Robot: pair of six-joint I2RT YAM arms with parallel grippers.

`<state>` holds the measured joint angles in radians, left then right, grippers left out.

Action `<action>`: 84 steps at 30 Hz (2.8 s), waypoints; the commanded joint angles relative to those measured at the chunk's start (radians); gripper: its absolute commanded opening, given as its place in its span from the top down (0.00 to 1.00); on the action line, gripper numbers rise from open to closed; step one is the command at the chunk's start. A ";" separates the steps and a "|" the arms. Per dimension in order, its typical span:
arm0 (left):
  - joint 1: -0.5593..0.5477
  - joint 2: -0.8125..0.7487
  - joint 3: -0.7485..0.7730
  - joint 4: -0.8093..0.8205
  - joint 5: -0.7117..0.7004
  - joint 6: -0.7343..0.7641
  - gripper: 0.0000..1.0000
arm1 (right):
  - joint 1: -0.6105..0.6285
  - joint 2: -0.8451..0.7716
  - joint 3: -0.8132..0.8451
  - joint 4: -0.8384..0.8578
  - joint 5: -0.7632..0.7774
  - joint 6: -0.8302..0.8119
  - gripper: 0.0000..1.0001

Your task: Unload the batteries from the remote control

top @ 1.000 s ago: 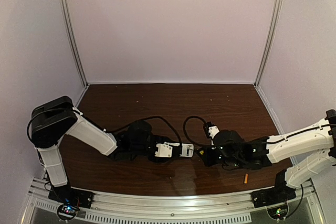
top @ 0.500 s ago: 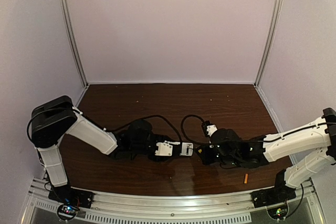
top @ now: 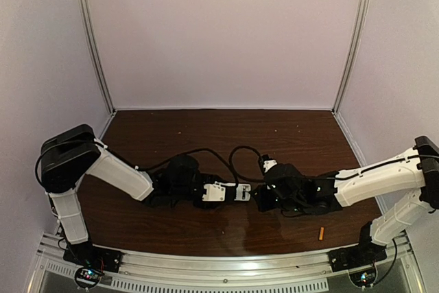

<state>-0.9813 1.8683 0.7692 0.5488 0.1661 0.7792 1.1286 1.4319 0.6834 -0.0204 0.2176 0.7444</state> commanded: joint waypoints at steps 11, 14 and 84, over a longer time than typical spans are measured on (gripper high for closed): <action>-0.004 0.019 0.033 -0.107 0.016 0.004 1.00 | 0.001 0.070 0.136 -0.154 -0.005 0.040 1.00; -0.004 0.021 0.044 -0.131 0.030 0.000 1.00 | 0.004 0.090 0.160 -0.187 -0.002 0.034 1.00; 0.047 0.071 0.184 -0.334 0.169 -0.084 1.00 | 0.015 -0.187 0.166 -0.454 0.040 -0.108 1.00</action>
<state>-0.9295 1.9396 0.9981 0.2268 0.3744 0.6827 1.1545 1.3361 0.9314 -0.5350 0.2550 0.6491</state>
